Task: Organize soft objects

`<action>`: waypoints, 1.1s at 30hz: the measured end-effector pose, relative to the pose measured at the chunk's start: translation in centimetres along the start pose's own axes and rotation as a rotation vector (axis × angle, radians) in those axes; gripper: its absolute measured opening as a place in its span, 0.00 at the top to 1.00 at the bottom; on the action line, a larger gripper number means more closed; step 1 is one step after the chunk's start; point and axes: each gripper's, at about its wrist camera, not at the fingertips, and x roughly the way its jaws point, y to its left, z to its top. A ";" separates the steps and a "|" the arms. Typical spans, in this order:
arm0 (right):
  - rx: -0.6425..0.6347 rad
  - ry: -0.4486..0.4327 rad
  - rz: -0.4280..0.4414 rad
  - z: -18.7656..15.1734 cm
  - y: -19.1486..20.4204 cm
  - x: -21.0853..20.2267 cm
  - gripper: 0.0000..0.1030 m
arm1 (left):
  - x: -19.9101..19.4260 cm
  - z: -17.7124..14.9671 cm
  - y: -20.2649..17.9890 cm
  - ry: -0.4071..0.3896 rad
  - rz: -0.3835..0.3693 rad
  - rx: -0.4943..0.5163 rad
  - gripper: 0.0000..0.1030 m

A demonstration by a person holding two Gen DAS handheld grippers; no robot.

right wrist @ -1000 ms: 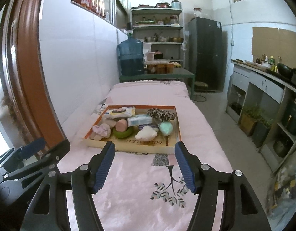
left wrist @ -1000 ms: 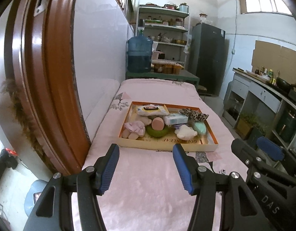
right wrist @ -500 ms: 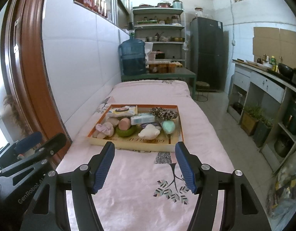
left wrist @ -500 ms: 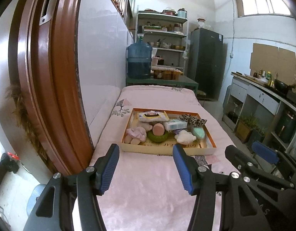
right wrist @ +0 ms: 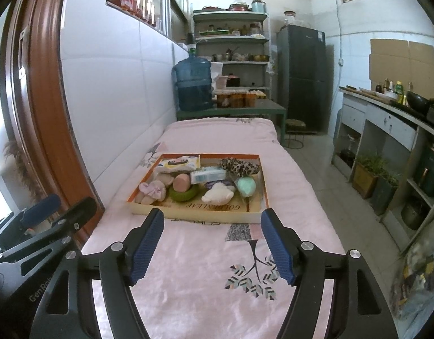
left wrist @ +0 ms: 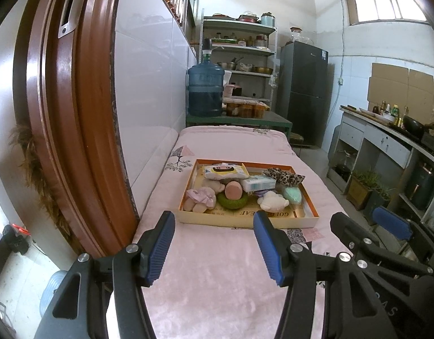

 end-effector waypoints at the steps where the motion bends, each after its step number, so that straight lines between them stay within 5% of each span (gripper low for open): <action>1: 0.000 0.001 0.000 0.0 0.0 0.0 0.29 | 0.0 0.0 0.0 0.001 -0.001 0.000 0.44; 33: -0.004 0.021 0.001 -0.1 -0.5 0.3 0.27 | 0.7 -0.2 1.0 -0.007 0.028 -0.024 0.44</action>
